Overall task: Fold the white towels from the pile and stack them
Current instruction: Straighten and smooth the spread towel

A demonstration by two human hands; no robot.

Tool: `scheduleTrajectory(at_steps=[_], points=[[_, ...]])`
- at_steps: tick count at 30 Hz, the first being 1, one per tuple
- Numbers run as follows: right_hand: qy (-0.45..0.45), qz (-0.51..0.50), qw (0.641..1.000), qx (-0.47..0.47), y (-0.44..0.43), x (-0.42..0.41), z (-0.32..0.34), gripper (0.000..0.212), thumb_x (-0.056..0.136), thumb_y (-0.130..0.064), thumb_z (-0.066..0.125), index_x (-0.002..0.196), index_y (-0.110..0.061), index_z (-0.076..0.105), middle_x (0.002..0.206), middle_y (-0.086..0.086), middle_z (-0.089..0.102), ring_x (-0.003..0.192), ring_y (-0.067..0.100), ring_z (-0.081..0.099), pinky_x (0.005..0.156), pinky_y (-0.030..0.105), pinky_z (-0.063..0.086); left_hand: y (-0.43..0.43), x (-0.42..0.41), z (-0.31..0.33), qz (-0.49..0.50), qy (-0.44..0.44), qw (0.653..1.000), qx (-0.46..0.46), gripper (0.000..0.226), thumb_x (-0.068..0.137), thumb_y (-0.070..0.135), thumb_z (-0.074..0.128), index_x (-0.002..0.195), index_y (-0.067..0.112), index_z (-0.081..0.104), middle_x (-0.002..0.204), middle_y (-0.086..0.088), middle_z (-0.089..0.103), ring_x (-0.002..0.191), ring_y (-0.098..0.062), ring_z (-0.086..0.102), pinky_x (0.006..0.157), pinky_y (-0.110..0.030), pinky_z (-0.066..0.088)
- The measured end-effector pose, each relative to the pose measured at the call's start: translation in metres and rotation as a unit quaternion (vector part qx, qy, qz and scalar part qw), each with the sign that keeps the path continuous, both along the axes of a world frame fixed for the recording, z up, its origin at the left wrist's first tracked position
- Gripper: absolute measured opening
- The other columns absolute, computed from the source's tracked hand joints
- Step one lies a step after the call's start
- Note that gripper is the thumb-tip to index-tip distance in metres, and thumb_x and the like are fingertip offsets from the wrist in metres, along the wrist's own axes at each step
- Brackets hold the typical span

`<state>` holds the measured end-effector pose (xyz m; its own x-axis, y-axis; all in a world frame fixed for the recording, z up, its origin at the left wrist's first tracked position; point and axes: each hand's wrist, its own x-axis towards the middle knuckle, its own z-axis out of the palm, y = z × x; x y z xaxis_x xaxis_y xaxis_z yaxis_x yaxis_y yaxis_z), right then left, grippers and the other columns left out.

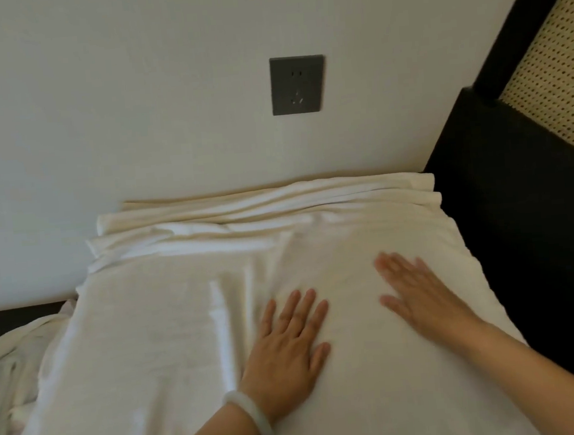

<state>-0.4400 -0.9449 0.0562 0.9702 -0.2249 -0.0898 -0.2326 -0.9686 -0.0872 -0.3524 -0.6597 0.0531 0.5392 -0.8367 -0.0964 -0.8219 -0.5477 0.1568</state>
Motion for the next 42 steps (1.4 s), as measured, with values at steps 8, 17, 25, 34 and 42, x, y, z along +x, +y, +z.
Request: scheduleTrajectory(at_steps=[8,17,25,34,42], points=[[-0.065,-0.124,0.990,0.035,0.067,0.020,0.027,0.065,0.104,-0.044,0.032,0.157,-0.013,0.011,0.165,0.006,0.004,0.153,0.021,-0.001,0.122,0.038,-0.009,0.071,0.011,0.012,0.129,-0.016,0.990,-0.061,0.065,0.096,0.060,0.004,0.155,0.033,-0.005,0.162,0.008,-0.013,0.149,-0.014,-0.016,0.119,-0.041,-0.011],[0.020,-0.071,0.997,-0.013,0.091,0.009,-0.001,0.066,0.099,-0.057,0.009,0.156,-0.029,-0.008,0.165,-0.004,-0.010,0.151,0.011,-0.008,0.122,0.032,-0.008,0.200,0.041,0.014,0.233,0.010,0.972,0.029,0.071,0.080,0.065,-0.019,0.146,0.040,-0.028,0.154,0.015,-0.035,0.143,-0.010,-0.031,0.119,-0.045,-0.015],[0.004,0.117,0.989,0.088,0.225,0.029,0.022,0.064,0.104,-0.042,0.037,0.156,-0.021,0.005,0.162,-0.006,-0.009,0.147,0.004,-0.019,0.114,0.016,-0.019,0.266,0.025,0.003,0.346,0.061,0.935,-0.038,0.064,0.096,0.059,0.013,0.149,0.041,-0.017,0.157,0.014,-0.025,0.146,-0.007,-0.021,0.122,-0.045,-0.003],[-0.009,0.204,0.977,0.062,0.336,0.045,-0.007,0.059,0.106,-0.047,0.016,0.154,-0.031,-0.014,0.158,-0.012,-0.026,0.144,0.004,-0.030,0.119,0.031,-0.017,0.302,0.026,0.000,0.548,0.358,0.717,-0.240,0.095,0.074,0.076,0.049,0.153,0.030,0.020,0.150,-0.008,0.041,0.128,-0.030,0.049,0.107,-0.040,0.040],[-0.007,0.209,0.976,0.064,0.331,0.045,-0.010,0.062,0.097,-0.057,0.002,0.154,-0.035,-0.009,0.160,-0.016,-0.021,0.147,0.001,-0.022,0.121,0.029,-0.012,0.344,0.035,0.027,0.499,0.606,0.458,-0.417,0.048,0.078,0.023,0.074,0.122,0.006,0.062,0.118,-0.017,0.069,0.111,-0.036,0.065,0.102,-0.049,0.048]])
